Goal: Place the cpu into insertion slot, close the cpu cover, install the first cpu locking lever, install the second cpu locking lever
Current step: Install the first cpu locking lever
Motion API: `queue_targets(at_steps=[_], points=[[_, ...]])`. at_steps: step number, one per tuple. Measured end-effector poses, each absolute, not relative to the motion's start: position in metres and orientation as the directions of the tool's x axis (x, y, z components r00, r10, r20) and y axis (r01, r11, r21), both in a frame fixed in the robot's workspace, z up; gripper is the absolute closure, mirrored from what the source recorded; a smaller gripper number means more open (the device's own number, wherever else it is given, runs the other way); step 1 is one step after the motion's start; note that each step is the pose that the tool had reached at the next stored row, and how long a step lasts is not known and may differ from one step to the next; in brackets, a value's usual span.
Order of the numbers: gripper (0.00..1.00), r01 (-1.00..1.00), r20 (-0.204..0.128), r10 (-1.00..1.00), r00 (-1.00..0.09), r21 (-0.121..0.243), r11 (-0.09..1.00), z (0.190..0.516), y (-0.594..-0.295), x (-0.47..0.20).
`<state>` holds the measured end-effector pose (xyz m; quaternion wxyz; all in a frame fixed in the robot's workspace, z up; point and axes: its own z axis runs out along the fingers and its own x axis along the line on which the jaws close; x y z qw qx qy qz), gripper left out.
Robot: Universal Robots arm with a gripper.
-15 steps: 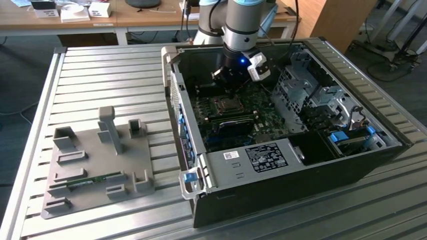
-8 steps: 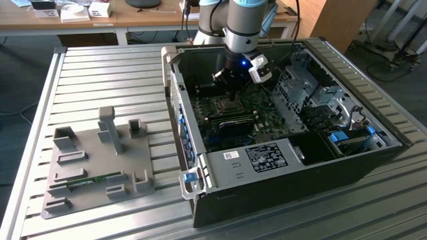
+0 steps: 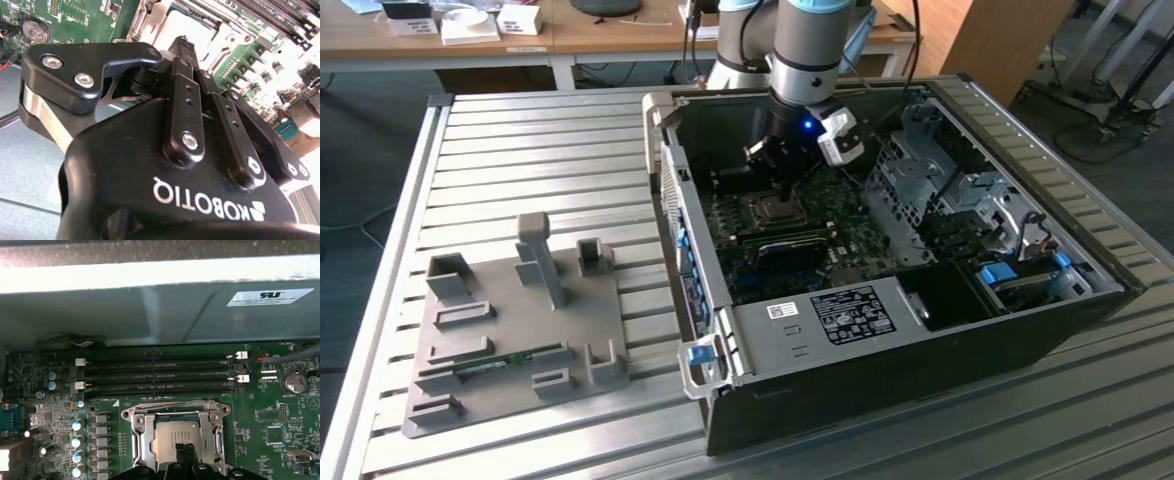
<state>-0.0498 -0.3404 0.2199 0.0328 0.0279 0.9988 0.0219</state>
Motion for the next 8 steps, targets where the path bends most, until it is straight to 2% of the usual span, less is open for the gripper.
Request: queue_targets(at_steps=[8], points=[[0.89, 0.054, -0.064, 0.057, -0.996, 0.046, 0.997, 0.2231, -0.3404, -0.0498]])
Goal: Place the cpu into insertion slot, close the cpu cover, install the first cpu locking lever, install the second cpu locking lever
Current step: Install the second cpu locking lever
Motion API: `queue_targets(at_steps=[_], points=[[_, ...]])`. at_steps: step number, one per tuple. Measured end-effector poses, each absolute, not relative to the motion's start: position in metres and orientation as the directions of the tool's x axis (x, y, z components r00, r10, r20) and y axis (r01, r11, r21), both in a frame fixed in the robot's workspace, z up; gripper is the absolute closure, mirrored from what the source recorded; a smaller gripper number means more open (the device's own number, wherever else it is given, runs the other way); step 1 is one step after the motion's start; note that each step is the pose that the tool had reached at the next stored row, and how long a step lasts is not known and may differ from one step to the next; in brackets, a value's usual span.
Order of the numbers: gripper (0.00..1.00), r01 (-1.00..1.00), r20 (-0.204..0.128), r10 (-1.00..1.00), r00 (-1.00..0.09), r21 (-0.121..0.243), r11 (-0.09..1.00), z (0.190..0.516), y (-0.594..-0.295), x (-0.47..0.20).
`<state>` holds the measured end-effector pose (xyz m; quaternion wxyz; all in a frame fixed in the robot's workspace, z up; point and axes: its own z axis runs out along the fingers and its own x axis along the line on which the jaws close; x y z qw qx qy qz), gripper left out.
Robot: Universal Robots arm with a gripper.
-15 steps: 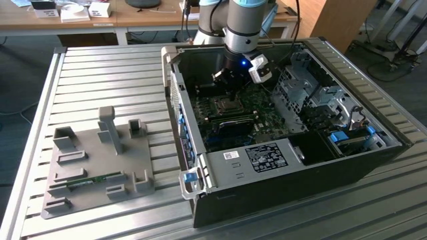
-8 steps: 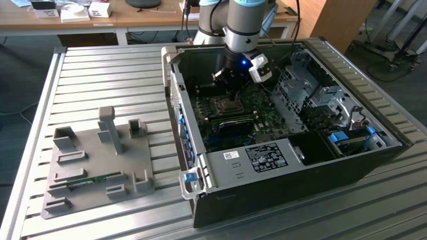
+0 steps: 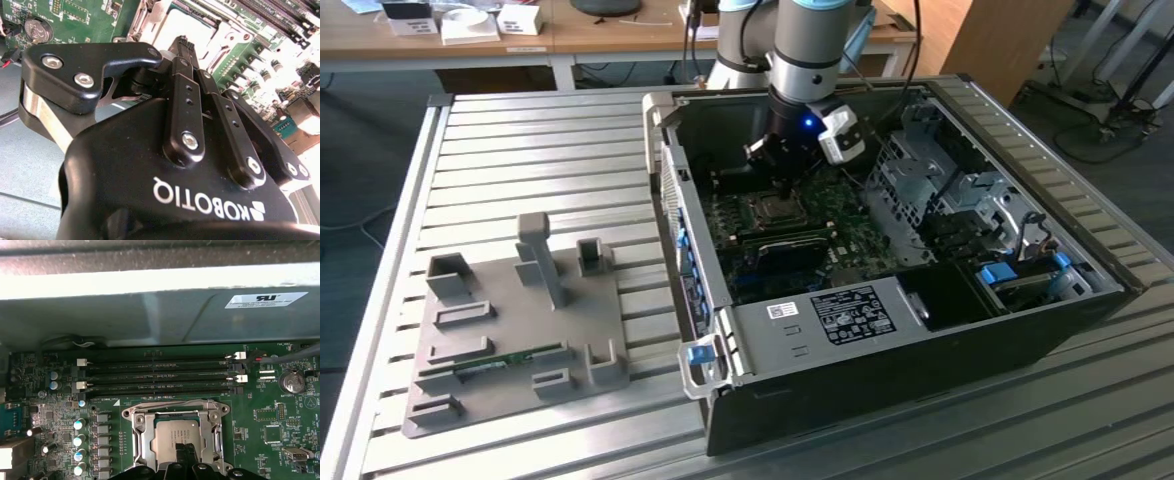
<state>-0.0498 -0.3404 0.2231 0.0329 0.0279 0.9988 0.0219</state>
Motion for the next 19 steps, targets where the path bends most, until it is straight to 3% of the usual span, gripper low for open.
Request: queue_targets(at_steps=[19], points=[[0.89, 0.054, -0.064, 0.057, -0.996, 0.046, 0.997, 0.2328, -0.3404, -0.0498]])
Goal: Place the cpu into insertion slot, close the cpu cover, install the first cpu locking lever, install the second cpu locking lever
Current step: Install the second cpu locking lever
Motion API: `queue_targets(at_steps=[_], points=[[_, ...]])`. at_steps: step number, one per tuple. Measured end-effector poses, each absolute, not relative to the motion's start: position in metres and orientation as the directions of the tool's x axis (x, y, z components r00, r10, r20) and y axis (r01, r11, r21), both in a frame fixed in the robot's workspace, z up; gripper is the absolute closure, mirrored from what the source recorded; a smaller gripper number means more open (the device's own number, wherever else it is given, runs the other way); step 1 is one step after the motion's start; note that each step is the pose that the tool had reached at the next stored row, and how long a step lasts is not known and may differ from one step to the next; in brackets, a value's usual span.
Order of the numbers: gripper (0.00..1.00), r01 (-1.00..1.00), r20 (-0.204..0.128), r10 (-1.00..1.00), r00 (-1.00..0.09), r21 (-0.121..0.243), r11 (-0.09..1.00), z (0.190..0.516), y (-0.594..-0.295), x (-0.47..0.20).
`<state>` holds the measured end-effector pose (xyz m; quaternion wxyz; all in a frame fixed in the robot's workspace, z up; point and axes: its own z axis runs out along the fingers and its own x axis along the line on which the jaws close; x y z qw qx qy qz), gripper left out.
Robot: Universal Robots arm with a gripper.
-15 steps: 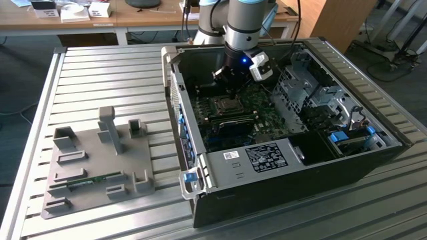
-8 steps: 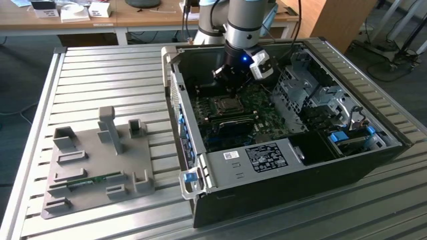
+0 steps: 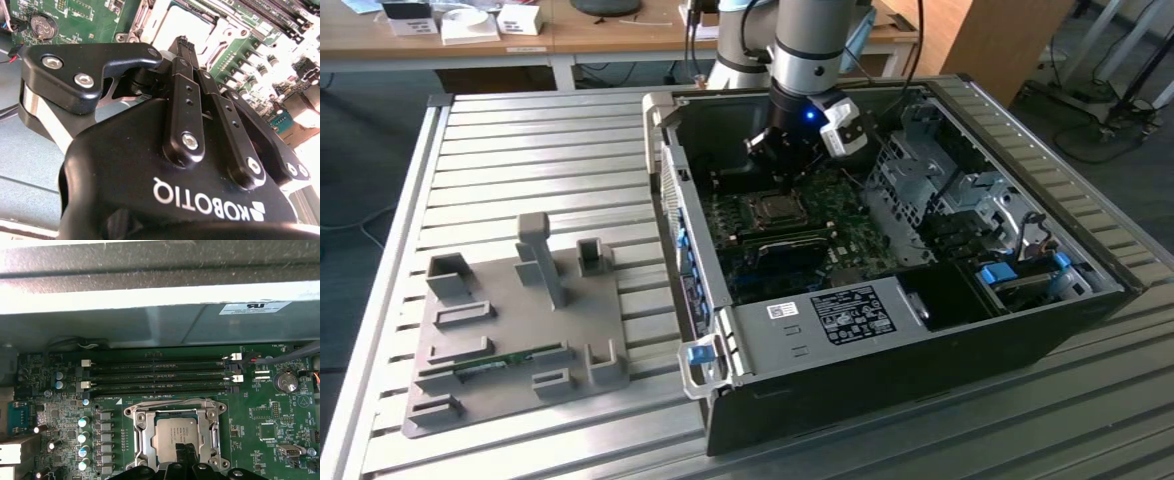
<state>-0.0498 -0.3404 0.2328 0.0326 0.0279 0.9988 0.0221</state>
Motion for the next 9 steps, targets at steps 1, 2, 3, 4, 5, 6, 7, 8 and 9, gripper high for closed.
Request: queue_targets(at_steps=[1, 2, 3, 4, 5, 6, 7, 8, 9], points=[[0.89, 0.054, -0.064, 0.057, -0.996, 0.046, 0.997, 0.233, -0.3404, -0.0498], [0.89, 0.054, -0.064, 0.057, -0.996, 0.046, 0.997, 0.2331, -0.3404, -0.0498], [0.89, 0.054, -0.064, 0.057, -0.996, 0.046, 0.997, 0.2336, -0.3404, -0.0497], [0.89, 0.054, -0.064, 0.057, -0.996, 0.046, 0.997, 0.2339, -0.3404, -0.0498], [0.89, 0.054, -0.064, 0.057, -0.996, 0.046, 0.997, 0.2339, -0.3404, -0.0498], [0.89, 0.054, -0.064, 0.057, -0.996, 0.046, 0.997, 0.234, -0.3404, -0.0498], [0.89, 0.054, -0.064, 0.057, -0.996, 0.046, 0.997, 0.2343, -0.3404, -0.0498], [0.89, 0.054, -0.064, 0.057, -0.996, 0.046, 0.997, 0.2346, -0.3404, -0.0498], [0.89, 0.054, -0.064, 0.057, -0.996, 0.046, 0.997, 0.2349, -0.3404, -0.0498]])
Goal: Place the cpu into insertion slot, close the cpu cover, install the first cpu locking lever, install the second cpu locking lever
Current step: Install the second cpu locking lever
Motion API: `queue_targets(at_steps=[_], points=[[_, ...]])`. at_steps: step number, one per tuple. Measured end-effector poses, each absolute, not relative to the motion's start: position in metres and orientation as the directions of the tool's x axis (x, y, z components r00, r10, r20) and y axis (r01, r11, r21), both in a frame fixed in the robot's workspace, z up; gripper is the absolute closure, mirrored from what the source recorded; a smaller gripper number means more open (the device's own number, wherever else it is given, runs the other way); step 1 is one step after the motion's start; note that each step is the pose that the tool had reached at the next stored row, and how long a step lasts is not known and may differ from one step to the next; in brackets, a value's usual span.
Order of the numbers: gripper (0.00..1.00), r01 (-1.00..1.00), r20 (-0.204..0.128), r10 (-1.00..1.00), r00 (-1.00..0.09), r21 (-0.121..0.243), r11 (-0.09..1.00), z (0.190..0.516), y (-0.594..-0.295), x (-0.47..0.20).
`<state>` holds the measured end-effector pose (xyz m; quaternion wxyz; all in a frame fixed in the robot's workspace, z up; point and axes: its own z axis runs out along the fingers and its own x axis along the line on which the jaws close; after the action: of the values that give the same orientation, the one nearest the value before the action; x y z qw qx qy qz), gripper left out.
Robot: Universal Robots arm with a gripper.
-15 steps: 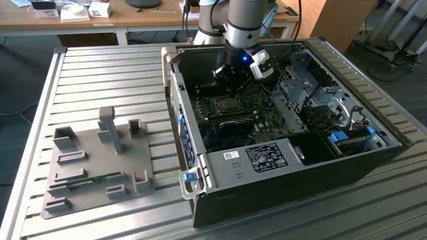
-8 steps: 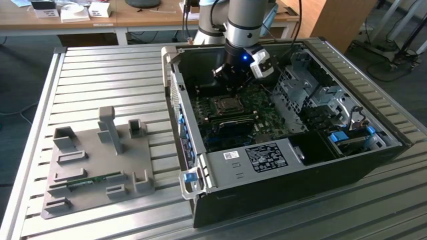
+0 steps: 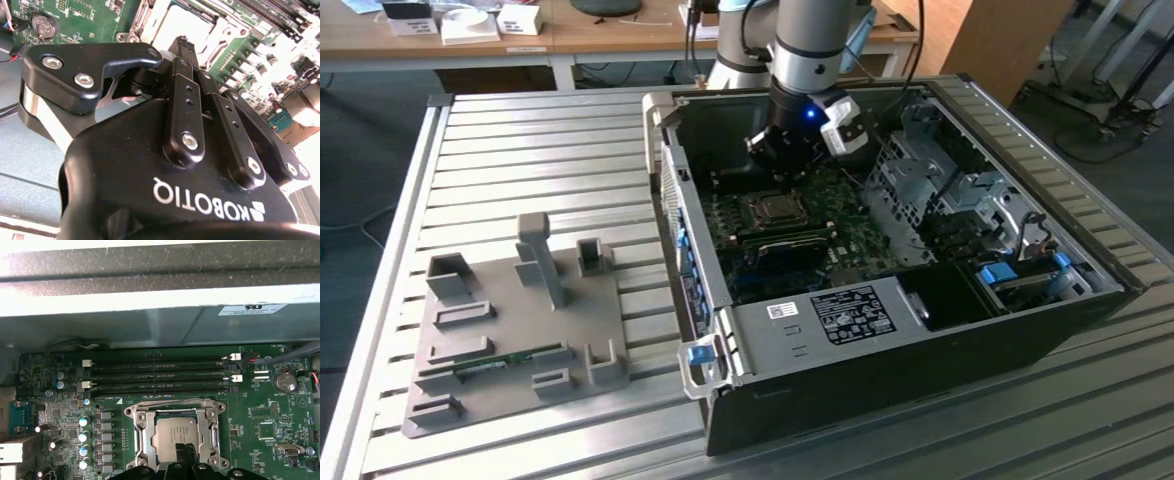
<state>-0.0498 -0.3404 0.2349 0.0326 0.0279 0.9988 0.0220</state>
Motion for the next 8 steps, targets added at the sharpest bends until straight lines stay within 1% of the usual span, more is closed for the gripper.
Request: queue_targets(at_steps=[8], points=[[0.89, 0.054, -0.064, 0.057, -0.996, 0.046, 0.997, 0.236, -0.3404, -0.0498]])
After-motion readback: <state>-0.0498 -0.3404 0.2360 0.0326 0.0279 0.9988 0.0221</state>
